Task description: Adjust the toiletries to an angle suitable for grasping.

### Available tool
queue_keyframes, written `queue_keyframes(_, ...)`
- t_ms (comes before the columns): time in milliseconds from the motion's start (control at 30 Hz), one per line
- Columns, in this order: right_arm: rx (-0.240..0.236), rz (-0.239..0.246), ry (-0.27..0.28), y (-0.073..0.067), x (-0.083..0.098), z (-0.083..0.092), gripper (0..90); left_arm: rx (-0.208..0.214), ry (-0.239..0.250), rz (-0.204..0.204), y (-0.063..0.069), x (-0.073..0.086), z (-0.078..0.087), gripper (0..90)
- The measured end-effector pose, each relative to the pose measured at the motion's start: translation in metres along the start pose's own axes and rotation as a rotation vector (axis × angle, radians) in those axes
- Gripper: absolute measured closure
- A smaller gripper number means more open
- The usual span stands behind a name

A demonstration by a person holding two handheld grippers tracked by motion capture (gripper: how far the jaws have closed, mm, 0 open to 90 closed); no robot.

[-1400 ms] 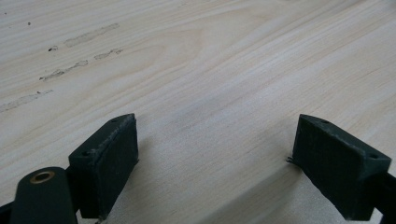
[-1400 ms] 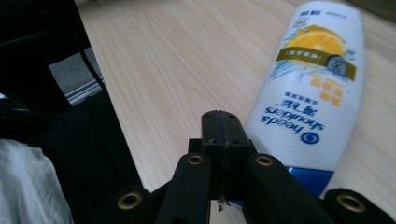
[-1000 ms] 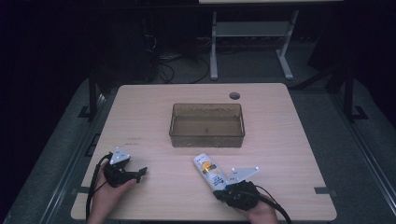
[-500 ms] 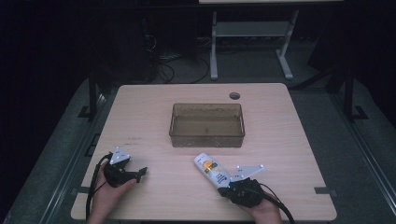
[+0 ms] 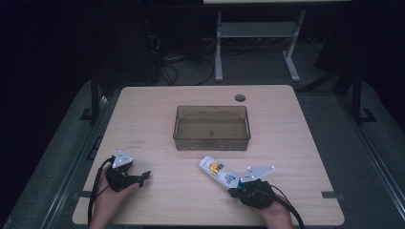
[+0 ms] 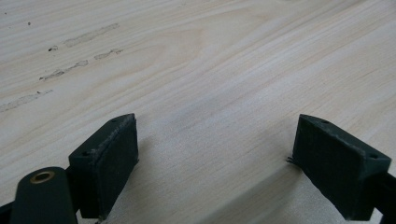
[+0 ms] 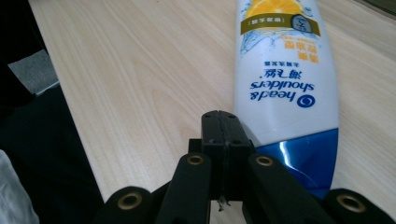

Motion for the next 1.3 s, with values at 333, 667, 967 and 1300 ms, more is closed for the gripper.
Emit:
queue_keyframes(333, 0.035, -0.023, 0.001, 0.013, 0.003, 0.005, 90.0, 0.0, 0.0, -0.002, 0.0, 0.0, 0.0, 13.1)
queue_keyframes(667, 0.06, -0.046, 0.01, 0.025, 0.005, 0.01, 90.0, 0.0, 0.0, -0.003, 0.0, 0.0, 0.0, 13.1)
queue_keyframes(967, 0.083, -0.063, 0.015, 0.037, 0.005, 0.012, 90.0, 0.001, 0.0, -0.003, 0.0, 0.0, 0.0, 13.1)
queue_keyframes(1300, 0.122, -0.086, 0.025, 0.053, 0.004, 0.016, 90.0, 0.0, 0.0, -0.003, 0.0, 0.0, 0.0, 13.1)
Point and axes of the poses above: each handheld gripper's, and its own axes: z roughly backward along the jaws, x roughly out of its underside, y roughly to its right, the point moved 8 cm from there along -z, roughly forward along the jaws, and after that the axes turned 1 degree about -y, right-handed, at the moved point
